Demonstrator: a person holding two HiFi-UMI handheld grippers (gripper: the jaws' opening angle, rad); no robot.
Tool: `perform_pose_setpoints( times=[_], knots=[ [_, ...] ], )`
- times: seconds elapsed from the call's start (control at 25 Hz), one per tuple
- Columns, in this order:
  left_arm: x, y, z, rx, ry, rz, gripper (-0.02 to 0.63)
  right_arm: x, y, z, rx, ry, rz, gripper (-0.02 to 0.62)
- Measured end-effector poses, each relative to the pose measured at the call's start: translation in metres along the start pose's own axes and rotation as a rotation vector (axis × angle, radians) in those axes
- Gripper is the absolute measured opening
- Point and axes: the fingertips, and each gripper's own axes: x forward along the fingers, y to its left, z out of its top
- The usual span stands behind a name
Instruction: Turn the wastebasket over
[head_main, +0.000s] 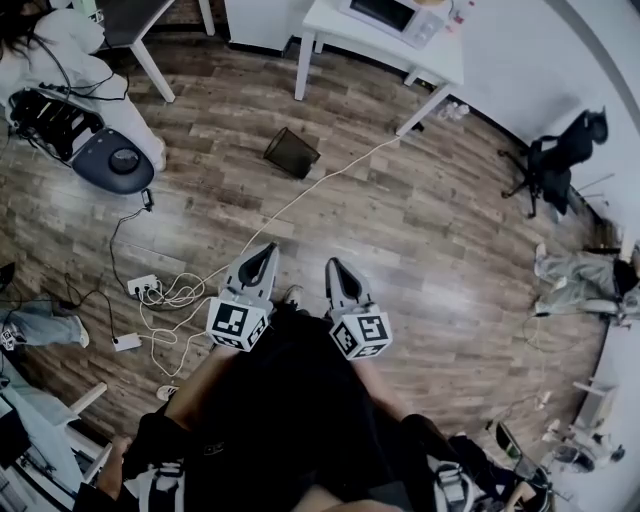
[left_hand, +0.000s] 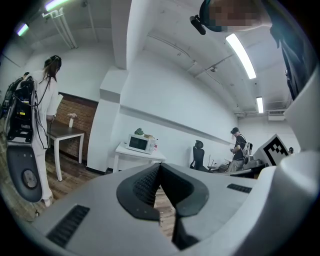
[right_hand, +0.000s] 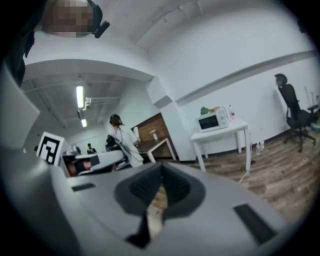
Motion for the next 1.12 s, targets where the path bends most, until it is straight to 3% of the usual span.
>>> perform_pose_setpoints(
  times=[0.28,0.56,1.12],
  knots=[
    [0.001,-0.023,-0.011,0.019,0.016,0.013,0.035,-0.006,-0.011,-0.009,0.006,0.021,0.038,0.032],
    [0.017,-0.005,-0.021,-0.018,0.040,0.038,0.035,0.017,-0.019,-0.011,0.016,0.045,0.044,0.032],
    [0.144,0.120,0.002,-0.060,0.087,0.020,0.035,0.167,-0.063,0.032,0.025,0.100,-0.033,0.032]
  ],
)
